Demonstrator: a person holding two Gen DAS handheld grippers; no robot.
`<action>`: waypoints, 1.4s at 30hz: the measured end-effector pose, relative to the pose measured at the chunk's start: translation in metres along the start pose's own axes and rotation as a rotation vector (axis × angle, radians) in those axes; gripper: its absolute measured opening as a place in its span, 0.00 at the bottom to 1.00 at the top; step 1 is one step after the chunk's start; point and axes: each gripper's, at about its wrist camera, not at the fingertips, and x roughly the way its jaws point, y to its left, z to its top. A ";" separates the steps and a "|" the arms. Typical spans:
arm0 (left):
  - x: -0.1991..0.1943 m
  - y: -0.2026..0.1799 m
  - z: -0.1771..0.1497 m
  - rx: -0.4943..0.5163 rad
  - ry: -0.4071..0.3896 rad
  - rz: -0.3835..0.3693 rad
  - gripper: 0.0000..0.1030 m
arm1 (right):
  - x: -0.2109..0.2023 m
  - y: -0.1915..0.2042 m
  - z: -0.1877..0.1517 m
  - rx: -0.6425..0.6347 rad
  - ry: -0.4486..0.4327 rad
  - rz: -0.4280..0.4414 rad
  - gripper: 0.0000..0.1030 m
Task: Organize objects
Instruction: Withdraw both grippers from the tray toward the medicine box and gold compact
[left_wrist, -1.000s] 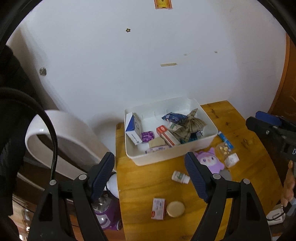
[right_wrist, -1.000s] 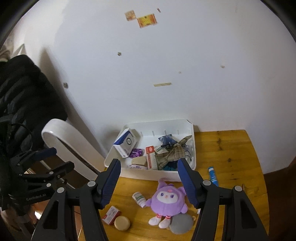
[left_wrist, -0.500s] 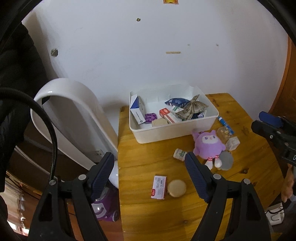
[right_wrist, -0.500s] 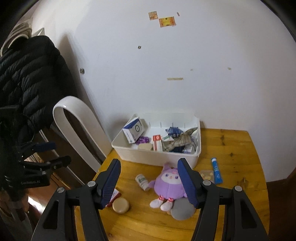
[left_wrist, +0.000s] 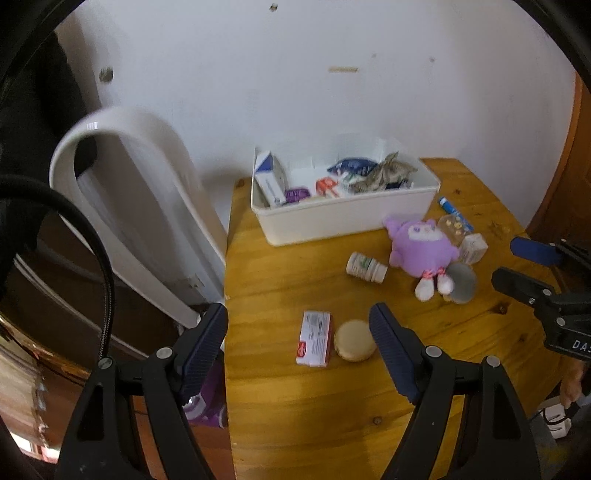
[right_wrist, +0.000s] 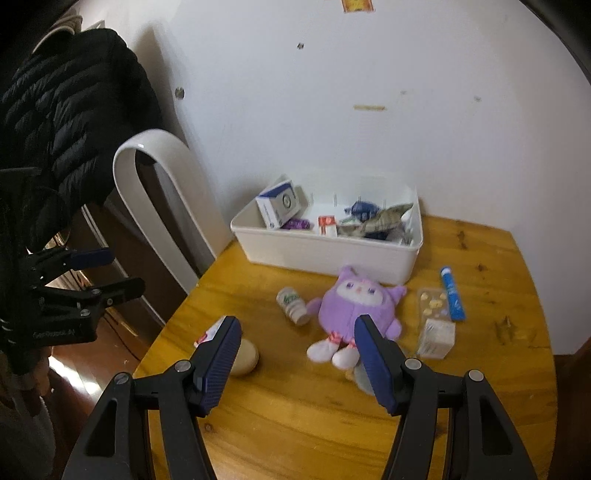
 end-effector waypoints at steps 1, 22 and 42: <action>0.003 0.001 -0.003 -0.006 0.006 -0.005 0.79 | 0.002 0.001 -0.003 -0.003 0.006 0.000 0.63; 0.104 0.007 -0.047 -0.076 0.245 -0.098 0.79 | 0.088 0.051 -0.062 -0.164 0.206 0.101 0.63; 0.148 0.015 -0.053 -0.105 0.328 -0.116 0.79 | 0.141 0.057 -0.069 -0.183 0.301 0.089 0.63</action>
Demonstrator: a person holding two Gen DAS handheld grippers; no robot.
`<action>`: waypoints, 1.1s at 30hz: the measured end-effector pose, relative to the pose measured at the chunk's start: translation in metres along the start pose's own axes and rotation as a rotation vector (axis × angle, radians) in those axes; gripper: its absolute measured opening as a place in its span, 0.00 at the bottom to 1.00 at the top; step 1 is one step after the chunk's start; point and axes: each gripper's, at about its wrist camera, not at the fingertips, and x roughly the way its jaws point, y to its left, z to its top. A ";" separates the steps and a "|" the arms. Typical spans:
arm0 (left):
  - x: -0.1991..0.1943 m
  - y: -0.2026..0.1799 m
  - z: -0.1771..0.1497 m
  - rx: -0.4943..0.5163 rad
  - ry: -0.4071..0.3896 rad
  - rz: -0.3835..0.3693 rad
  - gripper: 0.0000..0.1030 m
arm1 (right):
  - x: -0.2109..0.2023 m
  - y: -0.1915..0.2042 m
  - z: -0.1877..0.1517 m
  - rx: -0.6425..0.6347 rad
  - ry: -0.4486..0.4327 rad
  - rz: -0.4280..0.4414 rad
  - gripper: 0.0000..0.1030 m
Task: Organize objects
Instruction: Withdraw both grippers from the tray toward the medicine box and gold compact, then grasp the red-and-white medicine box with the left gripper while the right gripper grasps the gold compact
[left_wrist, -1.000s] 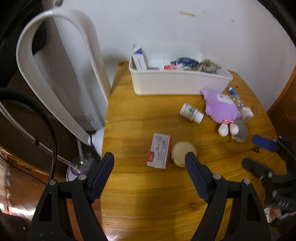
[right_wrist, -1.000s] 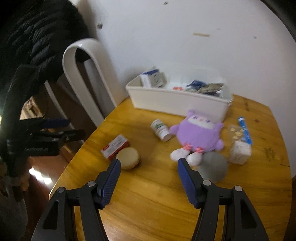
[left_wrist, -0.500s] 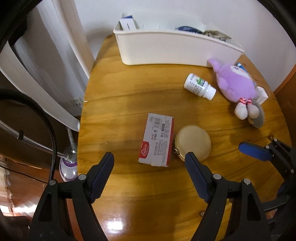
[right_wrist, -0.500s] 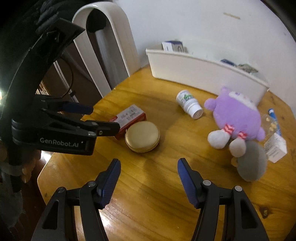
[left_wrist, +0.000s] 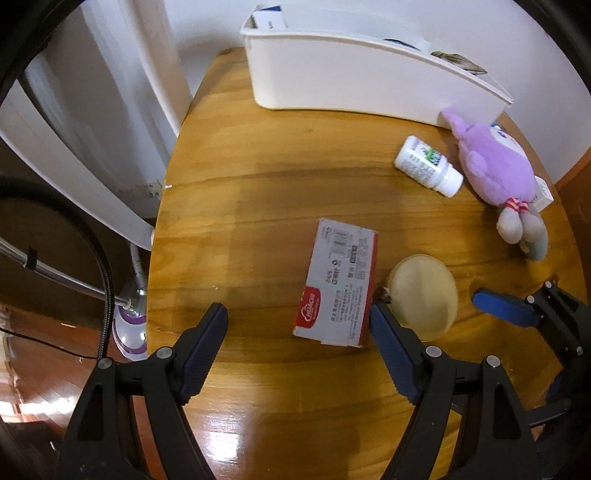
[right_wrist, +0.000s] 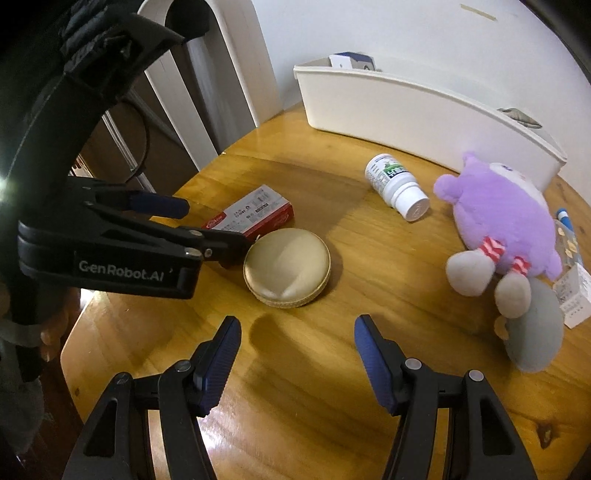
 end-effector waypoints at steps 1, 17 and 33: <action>0.002 0.001 0.001 -0.002 0.002 0.001 0.79 | 0.002 0.001 0.002 -0.005 -0.001 -0.006 0.63; 0.004 -0.012 0.012 0.069 -0.061 0.018 0.54 | 0.018 0.011 0.022 -0.082 -0.040 -0.067 0.54; -0.022 -0.037 -0.006 0.108 -0.107 -0.009 0.41 | -0.010 0.001 0.010 -0.022 -0.052 -0.021 0.53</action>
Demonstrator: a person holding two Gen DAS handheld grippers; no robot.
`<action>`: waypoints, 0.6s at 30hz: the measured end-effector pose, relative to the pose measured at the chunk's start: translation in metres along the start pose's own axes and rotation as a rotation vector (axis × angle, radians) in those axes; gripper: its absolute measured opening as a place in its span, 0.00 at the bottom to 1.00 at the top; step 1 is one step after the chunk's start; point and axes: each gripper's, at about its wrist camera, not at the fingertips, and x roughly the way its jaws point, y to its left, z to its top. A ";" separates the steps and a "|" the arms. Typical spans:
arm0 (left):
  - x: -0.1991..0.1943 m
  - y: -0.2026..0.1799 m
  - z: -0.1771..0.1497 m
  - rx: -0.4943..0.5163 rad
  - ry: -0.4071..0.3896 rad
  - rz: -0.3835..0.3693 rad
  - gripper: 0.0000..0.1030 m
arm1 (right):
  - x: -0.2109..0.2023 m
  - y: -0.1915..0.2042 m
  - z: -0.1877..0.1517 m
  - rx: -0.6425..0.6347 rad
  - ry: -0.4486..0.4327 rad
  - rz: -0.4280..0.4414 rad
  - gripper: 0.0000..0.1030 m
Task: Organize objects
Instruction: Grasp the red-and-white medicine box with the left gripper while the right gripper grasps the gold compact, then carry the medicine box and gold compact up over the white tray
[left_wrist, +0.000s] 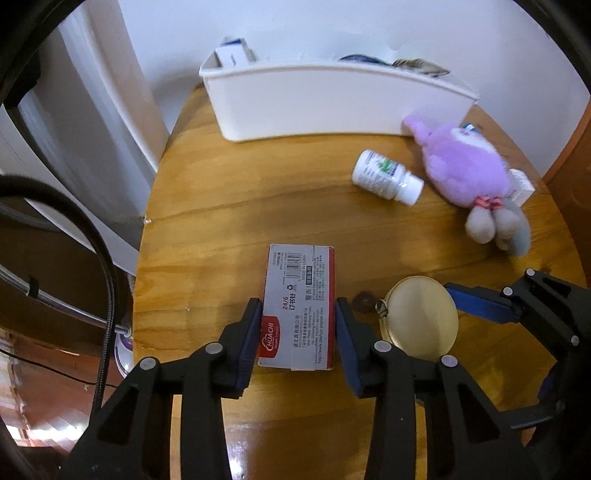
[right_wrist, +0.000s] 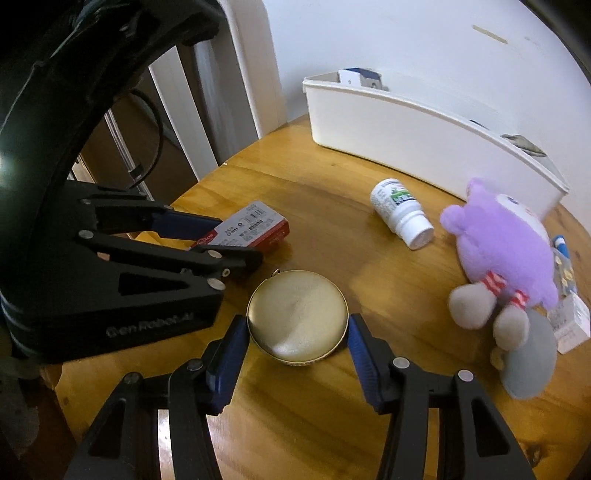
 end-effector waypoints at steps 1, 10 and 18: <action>-0.004 -0.001 0.002 0.006 -0.007 -0.003 0.41 | -0.008 -0.002 -0.003 0.008 -0.007 0.002 0.53; -0.061 -0.016 0.040 0.045 -0.106 -0.065 0.41 | -0.064 -0.033 0.019 0.081 -0.099 -0.010 0.53; -0.118 -0.025 0.102 0.099 -0.202 -0.069 0.41 | -0.126 -0.084 0.077 0.168 -0.230 -0.048 0.53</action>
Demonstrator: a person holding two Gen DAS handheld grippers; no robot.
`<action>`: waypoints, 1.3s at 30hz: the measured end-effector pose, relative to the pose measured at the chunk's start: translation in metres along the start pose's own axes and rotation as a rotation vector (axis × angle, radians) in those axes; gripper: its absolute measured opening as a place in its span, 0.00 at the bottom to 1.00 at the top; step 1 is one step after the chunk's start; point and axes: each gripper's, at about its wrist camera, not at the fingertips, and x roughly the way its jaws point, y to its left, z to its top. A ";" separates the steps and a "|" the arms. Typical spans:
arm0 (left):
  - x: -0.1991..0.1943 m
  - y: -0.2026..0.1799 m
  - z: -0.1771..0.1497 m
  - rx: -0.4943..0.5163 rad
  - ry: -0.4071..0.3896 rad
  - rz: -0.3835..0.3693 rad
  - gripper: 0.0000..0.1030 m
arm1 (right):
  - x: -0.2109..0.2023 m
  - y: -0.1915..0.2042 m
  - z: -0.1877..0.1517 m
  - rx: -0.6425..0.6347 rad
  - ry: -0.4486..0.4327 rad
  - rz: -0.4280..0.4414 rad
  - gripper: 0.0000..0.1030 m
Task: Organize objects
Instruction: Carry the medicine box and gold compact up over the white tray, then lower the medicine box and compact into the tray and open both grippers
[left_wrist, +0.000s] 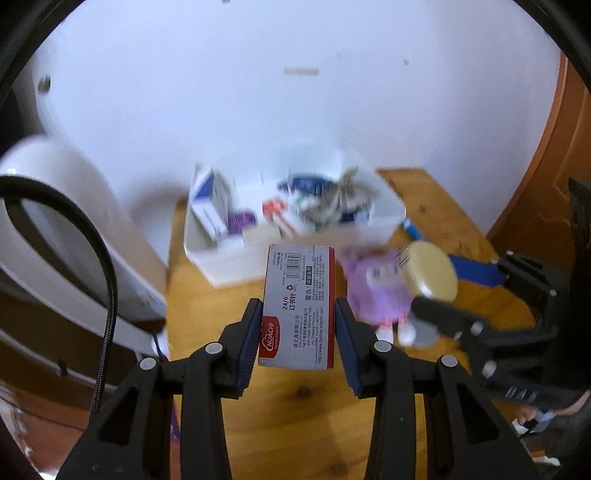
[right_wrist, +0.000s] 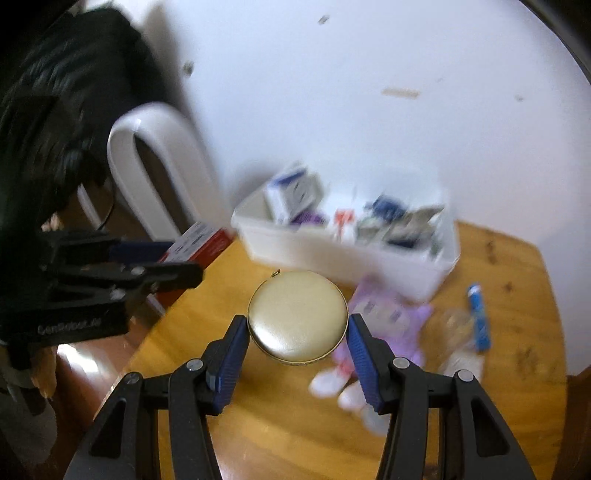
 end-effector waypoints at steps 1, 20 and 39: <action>-0.003 0.001 0.011 0.004 -0.011 0.003 0.41 | -0.004 -0.005 0.009 0.010 -0.015 -0.006 0.53; 0.040 0.025 0.164 0.001 -0.049 0.136 0.41 | 0.001 -0.065 0.183 0.034 -0.167 -0.128 0.53; 0.220 0.047 0.159 -0.098 0.171 0.201 0.41 | 0.190 -0.137 0.160 0.108 0.127 -0.229 0.54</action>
